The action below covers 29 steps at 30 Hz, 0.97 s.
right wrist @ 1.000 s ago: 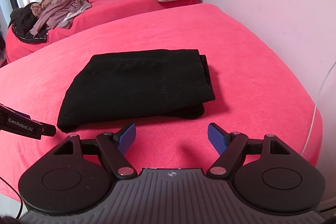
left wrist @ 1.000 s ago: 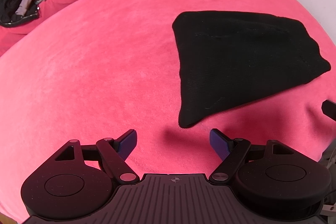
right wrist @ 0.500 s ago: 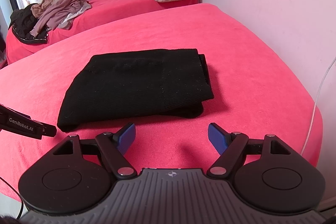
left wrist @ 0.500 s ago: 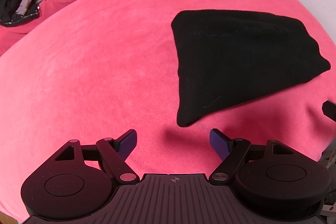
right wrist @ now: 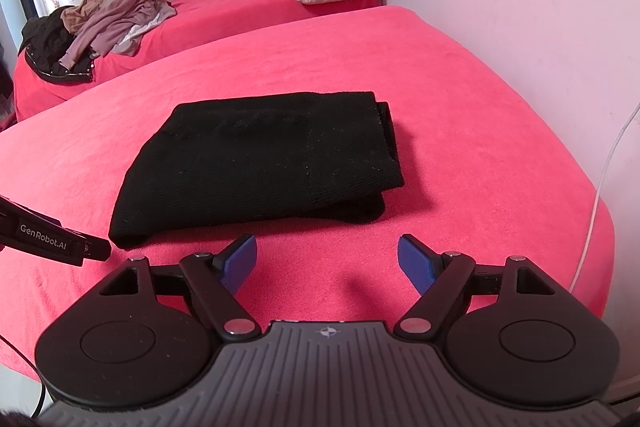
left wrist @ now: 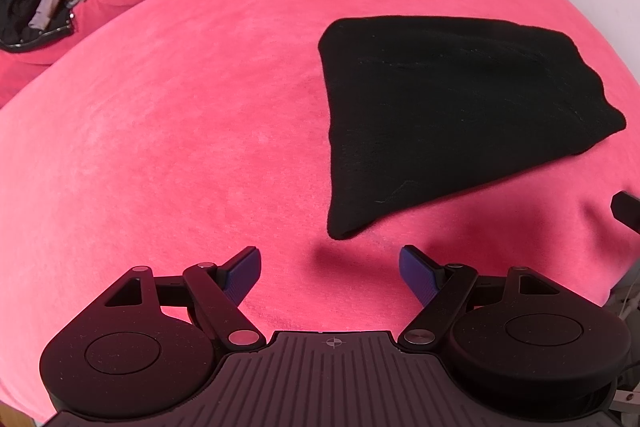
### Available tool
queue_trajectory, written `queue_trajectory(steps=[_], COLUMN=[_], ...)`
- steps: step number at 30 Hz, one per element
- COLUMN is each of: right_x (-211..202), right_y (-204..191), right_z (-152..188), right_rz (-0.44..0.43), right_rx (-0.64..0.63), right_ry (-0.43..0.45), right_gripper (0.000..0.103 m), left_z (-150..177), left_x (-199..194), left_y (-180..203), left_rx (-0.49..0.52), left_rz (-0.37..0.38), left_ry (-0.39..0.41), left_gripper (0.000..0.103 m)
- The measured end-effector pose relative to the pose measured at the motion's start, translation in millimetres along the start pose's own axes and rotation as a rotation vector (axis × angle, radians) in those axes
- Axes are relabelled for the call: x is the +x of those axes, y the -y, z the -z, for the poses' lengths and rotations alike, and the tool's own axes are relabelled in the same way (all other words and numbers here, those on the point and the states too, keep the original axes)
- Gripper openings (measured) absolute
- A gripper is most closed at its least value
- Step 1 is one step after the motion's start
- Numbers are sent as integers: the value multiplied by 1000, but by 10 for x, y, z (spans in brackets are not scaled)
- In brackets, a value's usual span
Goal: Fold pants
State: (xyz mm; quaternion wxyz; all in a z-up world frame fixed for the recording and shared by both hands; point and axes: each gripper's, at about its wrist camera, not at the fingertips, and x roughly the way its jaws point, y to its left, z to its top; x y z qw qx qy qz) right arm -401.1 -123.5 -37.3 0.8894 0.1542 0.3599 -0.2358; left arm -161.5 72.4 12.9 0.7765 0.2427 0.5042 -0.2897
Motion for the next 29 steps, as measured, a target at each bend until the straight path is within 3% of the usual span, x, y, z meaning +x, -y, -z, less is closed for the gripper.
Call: queue_trajectory(steps=[29], right_x=[-29], right_y=[59], right_z=[2], right_rz=[-10], right_rx=[-5], right_ry=[-3], right_gripper=[83], left_z=[-13], left_x=[17], left_y=[30], left_rx=[-2], left_rz=[18], left_ry=[8], left_gripper=[103])
